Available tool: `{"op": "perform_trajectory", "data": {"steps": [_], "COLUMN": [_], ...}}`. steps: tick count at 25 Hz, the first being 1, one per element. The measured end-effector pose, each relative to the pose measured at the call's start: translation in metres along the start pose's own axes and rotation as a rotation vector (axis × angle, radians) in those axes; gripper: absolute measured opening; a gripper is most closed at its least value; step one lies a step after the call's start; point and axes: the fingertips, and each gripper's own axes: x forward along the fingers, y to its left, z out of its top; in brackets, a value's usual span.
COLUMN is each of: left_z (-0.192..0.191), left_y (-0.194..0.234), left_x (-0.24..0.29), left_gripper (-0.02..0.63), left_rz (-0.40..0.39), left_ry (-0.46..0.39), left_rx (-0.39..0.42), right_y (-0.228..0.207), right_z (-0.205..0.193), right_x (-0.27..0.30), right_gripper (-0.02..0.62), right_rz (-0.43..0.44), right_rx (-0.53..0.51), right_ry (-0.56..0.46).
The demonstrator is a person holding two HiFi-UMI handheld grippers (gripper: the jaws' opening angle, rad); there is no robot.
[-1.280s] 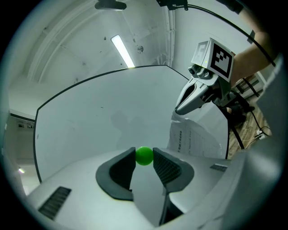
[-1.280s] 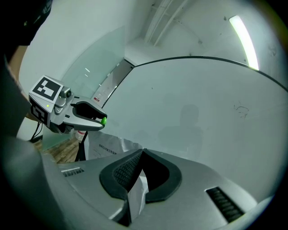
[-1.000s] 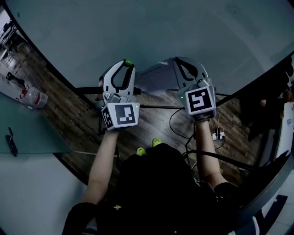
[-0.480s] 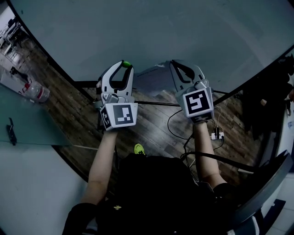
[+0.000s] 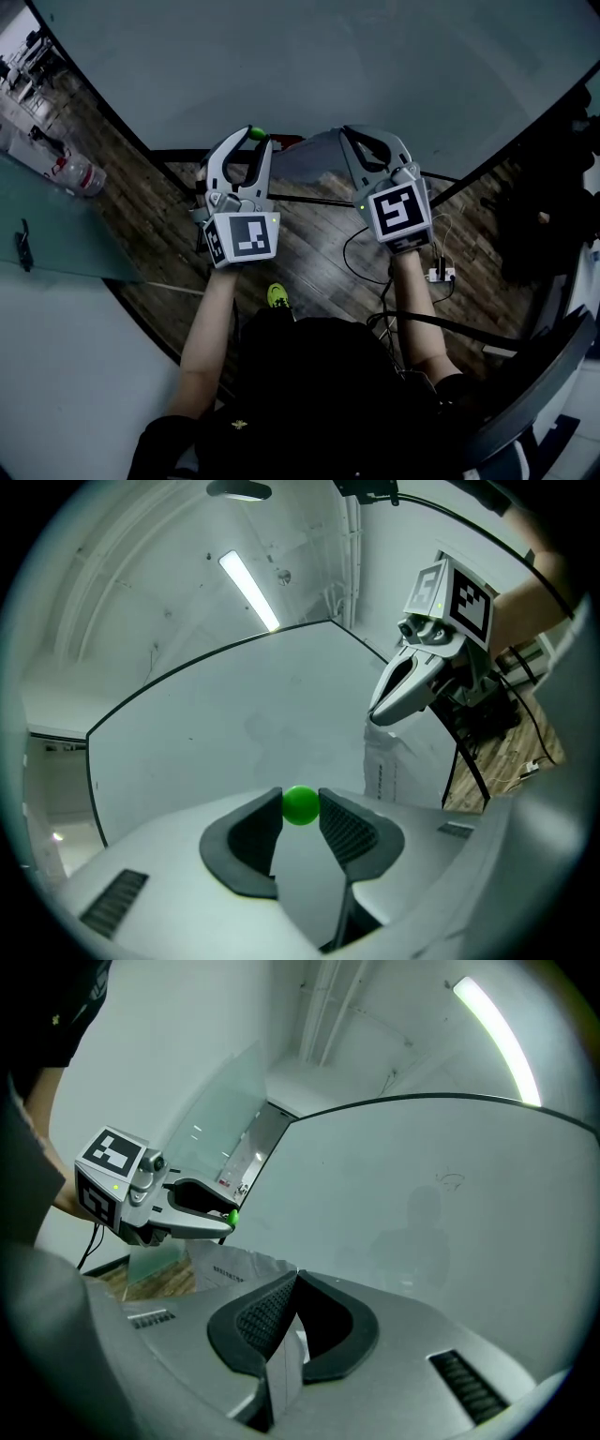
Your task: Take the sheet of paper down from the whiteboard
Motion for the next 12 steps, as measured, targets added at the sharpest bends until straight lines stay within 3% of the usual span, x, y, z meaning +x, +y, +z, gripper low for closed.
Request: {"op": "perform_trajectory", "data": {"steps": [12], "left_z": [0.030], "left_y": [-0.026], "left_x": [-0.024], "left_gripper": [0.143], "left_rz": [0.034], "left_ry": [0.014], "left_rx": [0.025], "right_y": [0.002], "right_z": [-0.004], "right_x": [-0.041], "right_gripper": [0.017], "right_rz": [0.051], "right_rx": [0.015], "right_ry": [-0.039]}}
